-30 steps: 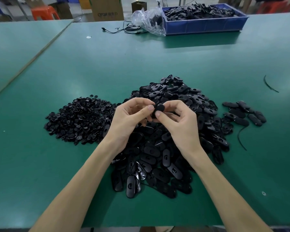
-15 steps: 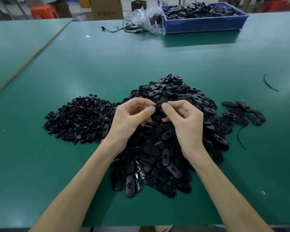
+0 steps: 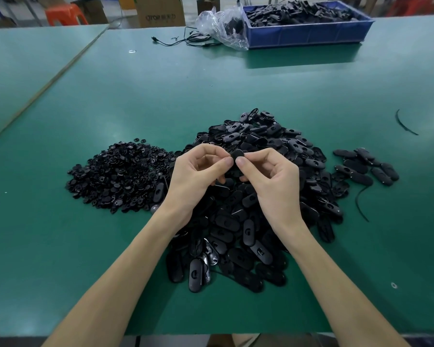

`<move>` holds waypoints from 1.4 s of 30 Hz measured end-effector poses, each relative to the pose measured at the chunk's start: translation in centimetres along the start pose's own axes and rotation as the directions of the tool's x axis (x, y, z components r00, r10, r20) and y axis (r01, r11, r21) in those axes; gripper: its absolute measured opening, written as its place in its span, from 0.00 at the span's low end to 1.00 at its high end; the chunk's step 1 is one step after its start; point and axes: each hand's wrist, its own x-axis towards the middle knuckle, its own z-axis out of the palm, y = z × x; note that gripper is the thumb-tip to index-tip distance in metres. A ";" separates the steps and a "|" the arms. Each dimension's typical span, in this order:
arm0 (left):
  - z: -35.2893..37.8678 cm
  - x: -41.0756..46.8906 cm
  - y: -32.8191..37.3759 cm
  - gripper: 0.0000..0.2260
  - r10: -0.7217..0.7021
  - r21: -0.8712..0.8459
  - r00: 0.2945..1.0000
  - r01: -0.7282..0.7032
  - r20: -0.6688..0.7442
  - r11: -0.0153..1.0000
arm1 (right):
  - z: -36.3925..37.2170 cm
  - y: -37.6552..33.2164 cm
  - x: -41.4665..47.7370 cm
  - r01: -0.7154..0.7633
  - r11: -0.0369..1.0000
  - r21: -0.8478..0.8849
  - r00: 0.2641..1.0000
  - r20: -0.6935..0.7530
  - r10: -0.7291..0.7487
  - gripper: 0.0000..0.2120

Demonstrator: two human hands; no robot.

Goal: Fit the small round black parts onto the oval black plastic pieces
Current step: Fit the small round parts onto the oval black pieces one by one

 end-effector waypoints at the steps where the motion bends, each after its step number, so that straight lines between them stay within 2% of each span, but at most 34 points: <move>1: 0.0 0.0 0.0 0.03 -0.002 -0.002 1.000 0.002 0.002 1.000 | 0.0 0.0 0.0 0.005 1.000 -0.008 1.000 0.002 -0.005 0.02; 16: -0.2 0.1 -0.1 0.03 -0.009 0.007 1.000 0.009 -0.005 1.000 | 0.1 0.0 0.1 0.033 0.999 -0.015 0.999 0.040 -0.033 0.04; 21: -0.2 0.1 -0.2 0.08 -0.008 0.004 0.999 0.009 -0.041 1.000 | -0.1 -0.3 0.1 0.021 0.999 0.045 0.999 0.045 -0.023 0.05; 24: -0.5 0.2 -0.1 0.10 -0.019 -0.003 1.000 0.019 -0.001 1.000 | -0.1 -0.4 0.1 0.012 0.998 0.066 0.998 0.057 -0.016 0.04; 27: -0.4 0.1 0.1 0.08 0.014 0.012 0.999 -0.015 0.047 1.000 | -0.1 -0.4 0.1 0.020 0.998 0.057 0.996 0.087 -0.025 0.03; 32: -0.3 0.0 0.1 0.06 0.050 0.017 0.999 -0.050 0.020 0.999 | -0.3 -0.3 0.1 0.021 1.000 0.015 0.998 0.063 -0.022 0.04; 35: -0.4 0.0 0.0 0.07 0.013 0.001 0.999 -0.013 0.036 1.000 | -0.4 -0.2 0.3 -0.001 1.000 -0.013 0.999 0.045 0.001 0.03; 42: -0.8 0.4 -0.1 0.16 -0.127 -0.231 0.963 0.183 0.238 0.956 | -0.2 -0.7 0.1 -0.012 0.998 0.057 0.999 0.047 0.009 0.05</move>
